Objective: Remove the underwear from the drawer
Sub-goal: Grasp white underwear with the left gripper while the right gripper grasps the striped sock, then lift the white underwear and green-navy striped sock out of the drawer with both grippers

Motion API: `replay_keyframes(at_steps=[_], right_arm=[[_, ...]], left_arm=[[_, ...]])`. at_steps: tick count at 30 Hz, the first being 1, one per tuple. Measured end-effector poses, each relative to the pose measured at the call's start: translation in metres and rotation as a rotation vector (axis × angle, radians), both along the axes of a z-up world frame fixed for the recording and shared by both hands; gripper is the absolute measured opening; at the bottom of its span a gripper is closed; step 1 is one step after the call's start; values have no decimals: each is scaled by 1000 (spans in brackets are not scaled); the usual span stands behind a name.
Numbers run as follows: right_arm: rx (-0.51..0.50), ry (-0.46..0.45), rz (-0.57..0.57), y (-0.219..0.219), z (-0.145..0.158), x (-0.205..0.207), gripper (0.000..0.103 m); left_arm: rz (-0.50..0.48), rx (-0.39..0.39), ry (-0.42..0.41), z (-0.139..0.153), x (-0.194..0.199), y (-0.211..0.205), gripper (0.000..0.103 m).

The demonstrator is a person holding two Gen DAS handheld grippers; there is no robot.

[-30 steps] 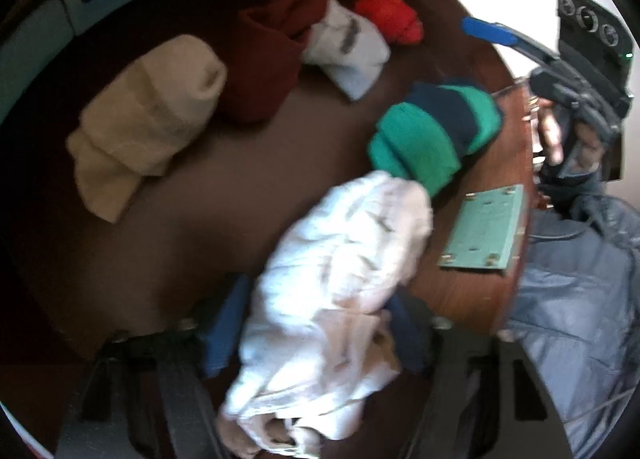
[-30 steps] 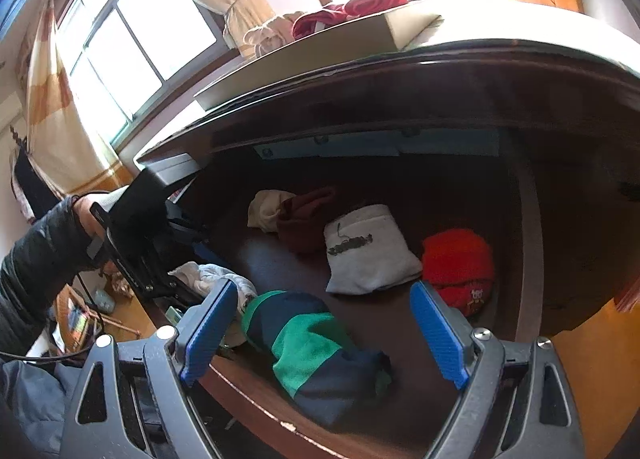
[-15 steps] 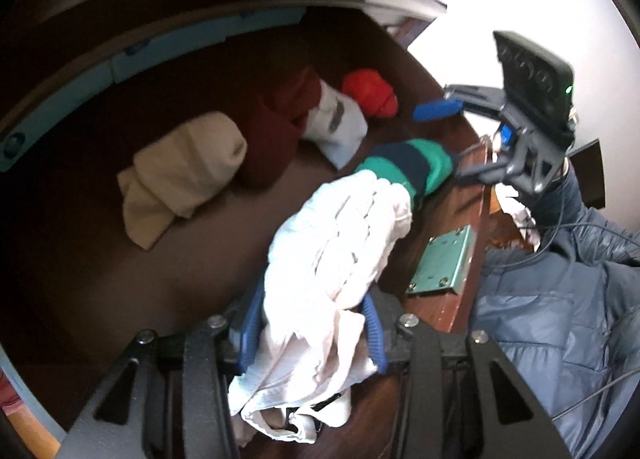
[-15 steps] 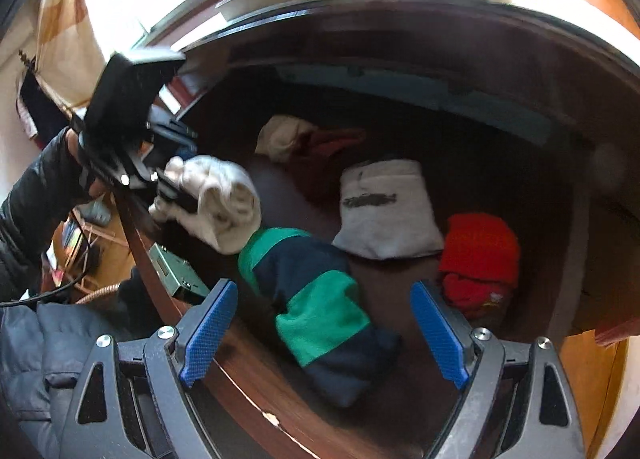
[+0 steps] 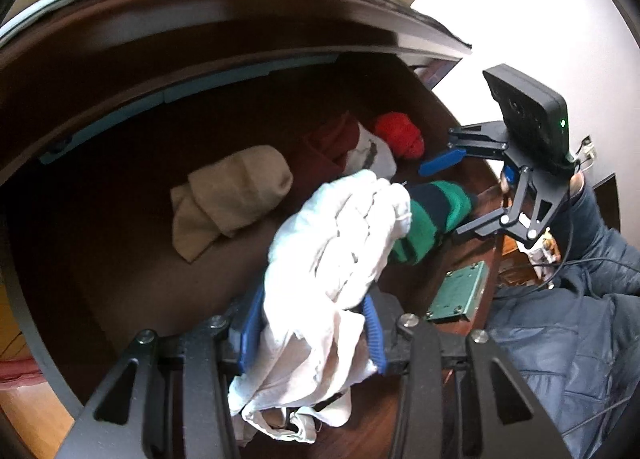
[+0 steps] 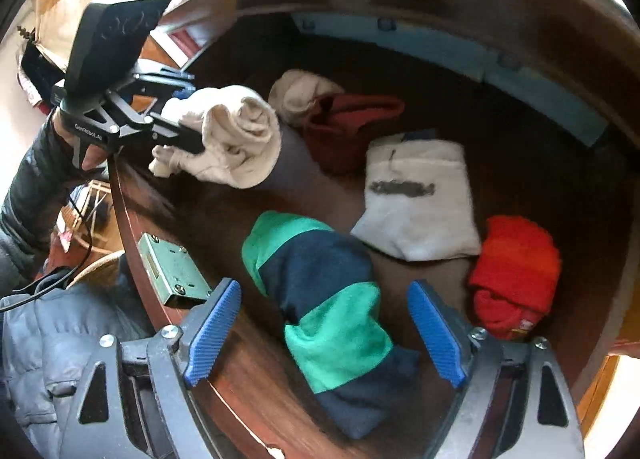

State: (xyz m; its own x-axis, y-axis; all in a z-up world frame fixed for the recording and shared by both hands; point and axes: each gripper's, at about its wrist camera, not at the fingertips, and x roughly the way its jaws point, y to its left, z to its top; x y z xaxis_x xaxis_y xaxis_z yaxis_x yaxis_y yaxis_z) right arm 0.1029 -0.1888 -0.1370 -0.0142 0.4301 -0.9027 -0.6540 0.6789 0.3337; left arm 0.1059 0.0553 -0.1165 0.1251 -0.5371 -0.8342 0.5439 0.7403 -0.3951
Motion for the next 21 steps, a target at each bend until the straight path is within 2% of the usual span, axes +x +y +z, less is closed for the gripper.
replay_keyframes(at_steps=[3,4,10,13,17,21], right_arm=[[-27,48,36,8,-11,2,78],[-36,59,43,11,-14,3,72],[-55,87,89,23,-21,2,54],[-23,71,106,25,-19,-3,43],[-5,-9,95,23,-10,-12,39],[52,-50,43,11,0,-13,39]], left_arm=[[-6,28,-6,-1,-1,-2,42],[-7,33,-8,0,-1,-1,42],[27,64,-29,-2,-2,-2,42],[59,83,-61,0,-3,-1,42],[114,109,-118,7,-7,4,42],[173,137,-174,11,-8,6,42]])
